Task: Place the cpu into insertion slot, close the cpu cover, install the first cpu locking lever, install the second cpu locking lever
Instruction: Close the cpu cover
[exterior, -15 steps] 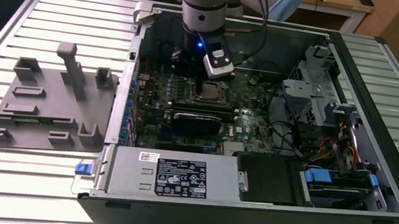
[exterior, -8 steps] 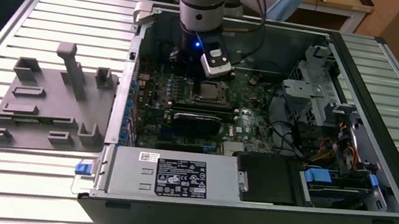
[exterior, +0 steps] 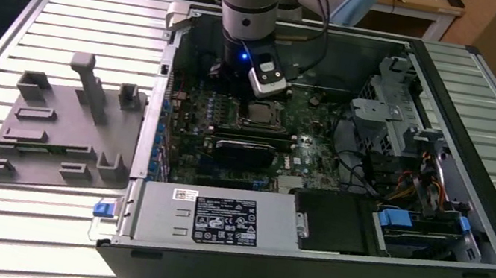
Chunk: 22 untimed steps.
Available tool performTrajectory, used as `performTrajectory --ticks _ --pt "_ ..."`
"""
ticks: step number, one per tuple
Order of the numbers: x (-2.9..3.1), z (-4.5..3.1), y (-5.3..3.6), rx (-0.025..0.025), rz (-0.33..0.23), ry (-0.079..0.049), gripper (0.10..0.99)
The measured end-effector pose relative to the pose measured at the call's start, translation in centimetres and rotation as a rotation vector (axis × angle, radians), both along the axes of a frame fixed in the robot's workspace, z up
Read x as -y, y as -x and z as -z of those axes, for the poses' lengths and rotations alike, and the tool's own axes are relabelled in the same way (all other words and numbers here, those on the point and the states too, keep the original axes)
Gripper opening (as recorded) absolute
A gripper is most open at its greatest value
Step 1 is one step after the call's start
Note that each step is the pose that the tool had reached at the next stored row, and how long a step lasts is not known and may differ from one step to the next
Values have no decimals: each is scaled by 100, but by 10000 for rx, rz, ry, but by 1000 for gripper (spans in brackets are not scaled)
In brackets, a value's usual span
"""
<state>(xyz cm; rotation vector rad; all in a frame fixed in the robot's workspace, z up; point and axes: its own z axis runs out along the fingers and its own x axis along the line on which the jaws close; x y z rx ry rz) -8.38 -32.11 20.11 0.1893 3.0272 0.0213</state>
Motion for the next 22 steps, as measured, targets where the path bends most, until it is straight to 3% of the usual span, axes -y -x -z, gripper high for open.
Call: performTrajectory --ticks 12,22 --pt "1 29 -3 -3 -309 9 102" --pt "1 32 -58 -1 -344 8 102"
